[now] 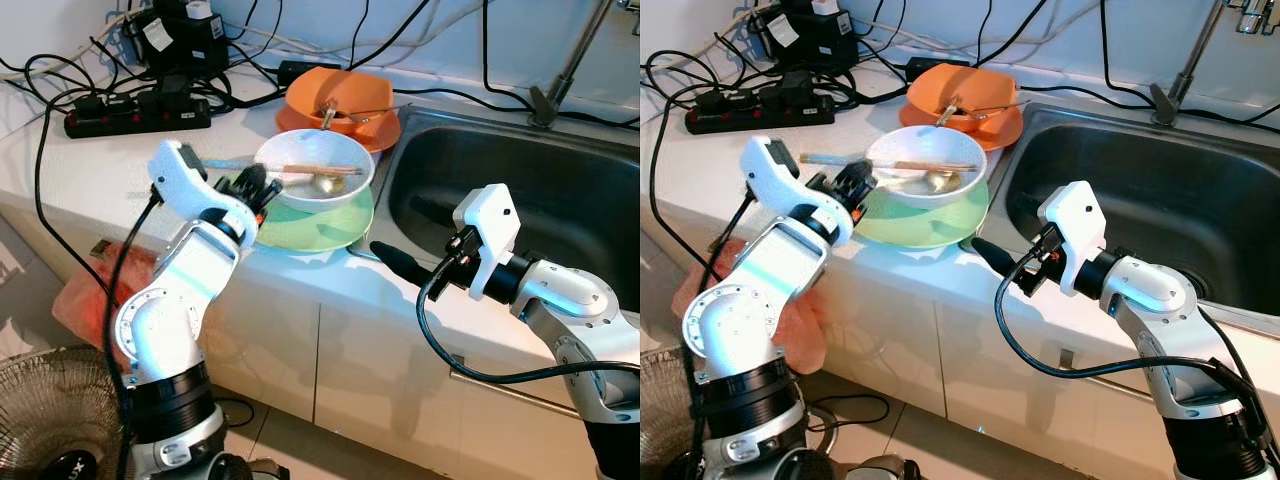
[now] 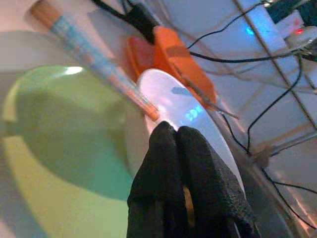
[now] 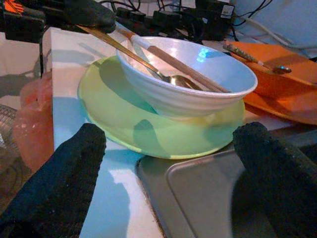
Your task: Kitchen organization
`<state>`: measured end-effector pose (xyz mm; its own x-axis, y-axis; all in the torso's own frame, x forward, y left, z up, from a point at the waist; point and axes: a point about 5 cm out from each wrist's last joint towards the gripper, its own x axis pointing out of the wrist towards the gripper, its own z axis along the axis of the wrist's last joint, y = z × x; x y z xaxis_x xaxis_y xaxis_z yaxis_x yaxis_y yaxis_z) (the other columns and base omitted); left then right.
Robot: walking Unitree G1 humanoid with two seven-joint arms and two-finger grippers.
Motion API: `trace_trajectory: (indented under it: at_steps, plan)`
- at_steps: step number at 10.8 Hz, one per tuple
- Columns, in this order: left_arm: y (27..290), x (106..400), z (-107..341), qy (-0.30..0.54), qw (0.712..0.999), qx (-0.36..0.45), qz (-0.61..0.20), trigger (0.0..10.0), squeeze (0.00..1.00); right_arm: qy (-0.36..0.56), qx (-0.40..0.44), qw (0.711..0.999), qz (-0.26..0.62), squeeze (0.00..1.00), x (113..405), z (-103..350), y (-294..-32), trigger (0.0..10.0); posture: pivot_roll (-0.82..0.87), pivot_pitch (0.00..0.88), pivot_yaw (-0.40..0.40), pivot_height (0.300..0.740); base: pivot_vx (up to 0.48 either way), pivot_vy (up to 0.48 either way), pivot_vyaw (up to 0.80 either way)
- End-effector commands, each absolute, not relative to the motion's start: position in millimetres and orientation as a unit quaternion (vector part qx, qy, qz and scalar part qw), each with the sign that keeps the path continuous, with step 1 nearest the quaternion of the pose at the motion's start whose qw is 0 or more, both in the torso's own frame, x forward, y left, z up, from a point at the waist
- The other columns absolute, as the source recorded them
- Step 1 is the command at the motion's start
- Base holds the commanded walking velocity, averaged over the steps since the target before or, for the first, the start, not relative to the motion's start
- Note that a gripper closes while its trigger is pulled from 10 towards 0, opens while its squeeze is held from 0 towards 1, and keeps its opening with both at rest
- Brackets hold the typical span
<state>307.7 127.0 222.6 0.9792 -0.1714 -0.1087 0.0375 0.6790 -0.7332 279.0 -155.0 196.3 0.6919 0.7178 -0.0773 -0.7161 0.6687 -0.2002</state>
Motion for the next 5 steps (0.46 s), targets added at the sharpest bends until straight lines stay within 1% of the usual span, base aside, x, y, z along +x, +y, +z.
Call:
trace_trajectory:
  at_steps: [1,2,5]
  plan:
    - [128,309,213,0.120,0.914,-0.386,-0.033,0.0,0.00,-0.010,-0.116,0.912,0.393,0.00,281,199,-153,10.0,0.14,0.034,0.034,0.740,0.000,0.000,0.00]
    - [127,312,220,0.128,0.891,-0.433,-0.035,0.0,0.00,-0.010,-0.118,0.912,0.394,0.00,281,198,-153,10.0,0.14,0.033,0.035,0.740,0.000,0.000,0.00]
    - [120,311,226,0.156,0.853,-0.496,-0.045,0.0,0.00,-0.010,-0.120,0.911,0.394,0.00,281,198,-153,10.0,0.15,0.035,0.035,0.740,0.000,0.000,0.00]
